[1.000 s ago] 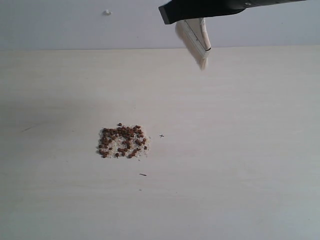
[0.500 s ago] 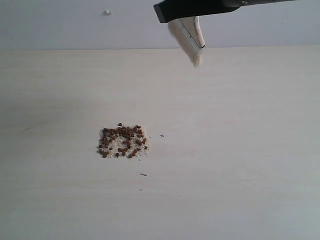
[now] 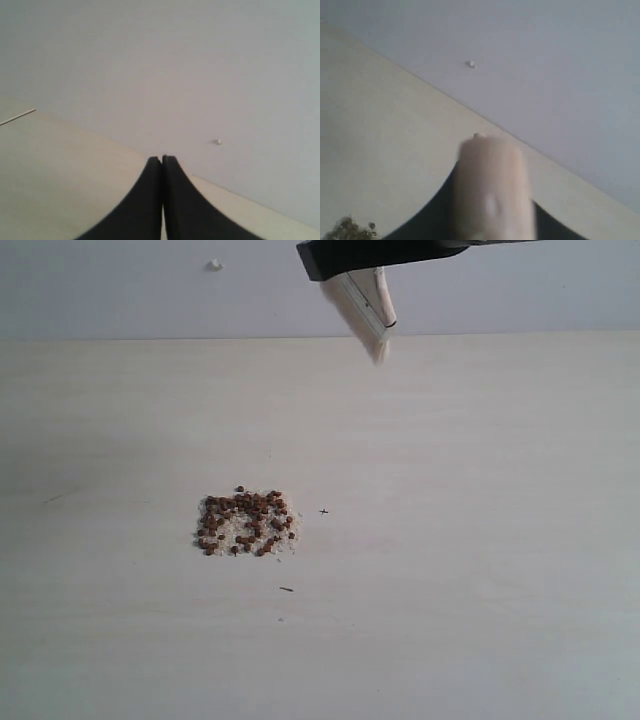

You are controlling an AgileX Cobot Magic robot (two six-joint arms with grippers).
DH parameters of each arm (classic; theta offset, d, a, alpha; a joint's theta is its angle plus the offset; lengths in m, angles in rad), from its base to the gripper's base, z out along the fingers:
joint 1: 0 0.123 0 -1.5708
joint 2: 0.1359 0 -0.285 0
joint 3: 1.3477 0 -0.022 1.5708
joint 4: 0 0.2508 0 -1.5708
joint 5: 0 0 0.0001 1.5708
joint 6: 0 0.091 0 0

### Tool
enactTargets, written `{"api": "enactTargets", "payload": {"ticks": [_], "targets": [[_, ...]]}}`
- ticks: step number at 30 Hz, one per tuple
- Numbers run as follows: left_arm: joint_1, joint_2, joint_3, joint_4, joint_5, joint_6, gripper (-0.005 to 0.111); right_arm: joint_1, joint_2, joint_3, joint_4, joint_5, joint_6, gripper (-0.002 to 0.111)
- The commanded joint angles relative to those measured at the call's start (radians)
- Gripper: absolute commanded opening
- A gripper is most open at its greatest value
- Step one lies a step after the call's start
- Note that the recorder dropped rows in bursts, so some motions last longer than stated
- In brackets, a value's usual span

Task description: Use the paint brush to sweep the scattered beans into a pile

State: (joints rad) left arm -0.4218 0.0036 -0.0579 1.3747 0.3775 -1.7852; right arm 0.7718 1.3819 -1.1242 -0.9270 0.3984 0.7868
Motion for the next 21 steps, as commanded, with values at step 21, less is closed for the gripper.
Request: {"api": "enactTargets", "payload": {"ticks": [21], "targets": [[0.004, -0.004, 0.001, -0.145, 0.084, 0.234, 0.0, -0.076, 0.222, 0.114, 0.279, -0.631, 0.087, 0.0]]}}
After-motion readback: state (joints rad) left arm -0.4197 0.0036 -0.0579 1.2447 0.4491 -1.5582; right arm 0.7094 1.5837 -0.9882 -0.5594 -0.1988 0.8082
